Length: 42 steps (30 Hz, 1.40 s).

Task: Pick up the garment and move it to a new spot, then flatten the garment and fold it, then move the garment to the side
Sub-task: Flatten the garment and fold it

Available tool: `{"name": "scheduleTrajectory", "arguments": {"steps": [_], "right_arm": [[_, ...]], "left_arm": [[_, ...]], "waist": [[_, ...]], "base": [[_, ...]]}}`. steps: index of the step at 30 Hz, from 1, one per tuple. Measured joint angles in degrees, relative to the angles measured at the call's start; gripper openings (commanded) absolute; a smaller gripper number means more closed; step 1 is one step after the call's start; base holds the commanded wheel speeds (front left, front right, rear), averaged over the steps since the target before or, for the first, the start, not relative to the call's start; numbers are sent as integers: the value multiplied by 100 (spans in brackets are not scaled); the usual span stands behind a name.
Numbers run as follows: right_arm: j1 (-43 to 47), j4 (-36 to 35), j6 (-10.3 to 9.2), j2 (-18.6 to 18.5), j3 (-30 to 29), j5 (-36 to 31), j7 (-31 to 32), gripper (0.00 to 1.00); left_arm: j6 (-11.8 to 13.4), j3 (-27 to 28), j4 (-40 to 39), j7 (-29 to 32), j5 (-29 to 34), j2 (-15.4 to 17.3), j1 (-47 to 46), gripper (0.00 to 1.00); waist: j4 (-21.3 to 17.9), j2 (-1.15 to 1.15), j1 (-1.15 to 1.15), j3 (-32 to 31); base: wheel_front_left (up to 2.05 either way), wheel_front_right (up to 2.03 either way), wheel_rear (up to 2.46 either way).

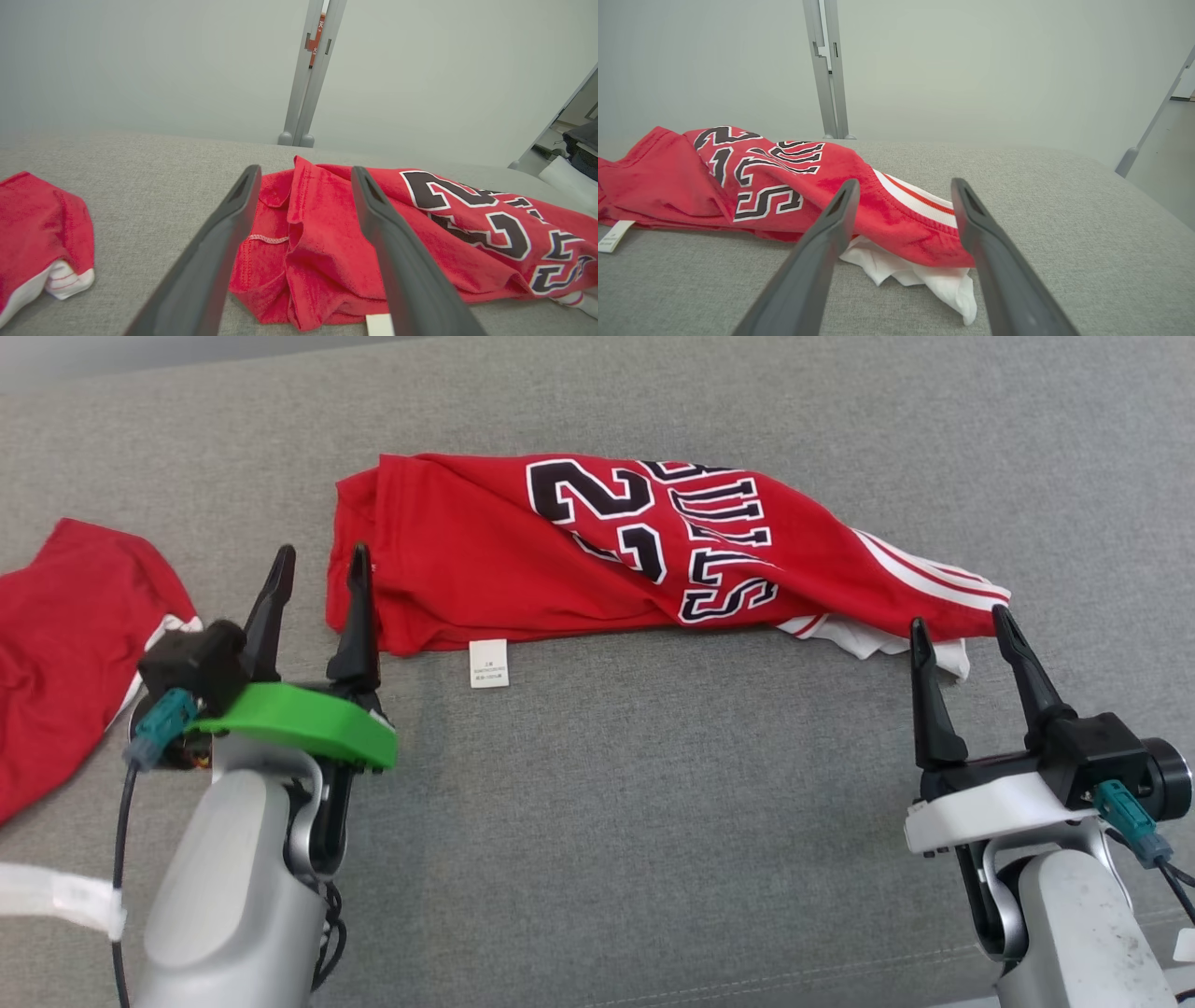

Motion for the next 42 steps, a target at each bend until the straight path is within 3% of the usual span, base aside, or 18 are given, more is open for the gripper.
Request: {"name": "scheduleTrajectory", "arguments": {"steps": [10,17,24,31,39,42], "right_arm": [[375,138,0,-1,-363,-79,0,100],[629,547,0,-1,-575,-97,0,100],[541,1055,0,4,-779,-93,300,100],[-342,1915,0,1,-972,-26,1235,100],[-1194,2829,0,-12,-966,-240,1584,100],[-1344,3089,0,-30,-883,-280,1540,0]], "left_arm": [[53,800,-1595,-1,873,-342,1899,100],[-63,983,-1770,-2,1257,-456,2671,100],[-131,1089,-1890,-3,1299,-502,2781,100],[-181,1039,-2013,-2,1340,-515,2592,100],[-200,1013,-2087,-2,1305,-517,2349,100],[-203,1010,-2090,-2,1290,-517,2306,100]], "waist": [[271,0,0,-605],[408,0,0,-995],[505,0,0,-1075],[478,0,0,-789],[490,0,0,-361],[493,0,0,-243]], "base": [[0,0,0],[0,0,0],[0,0,0],[0,0,0],[0,0,0],[0,0,0]]}}
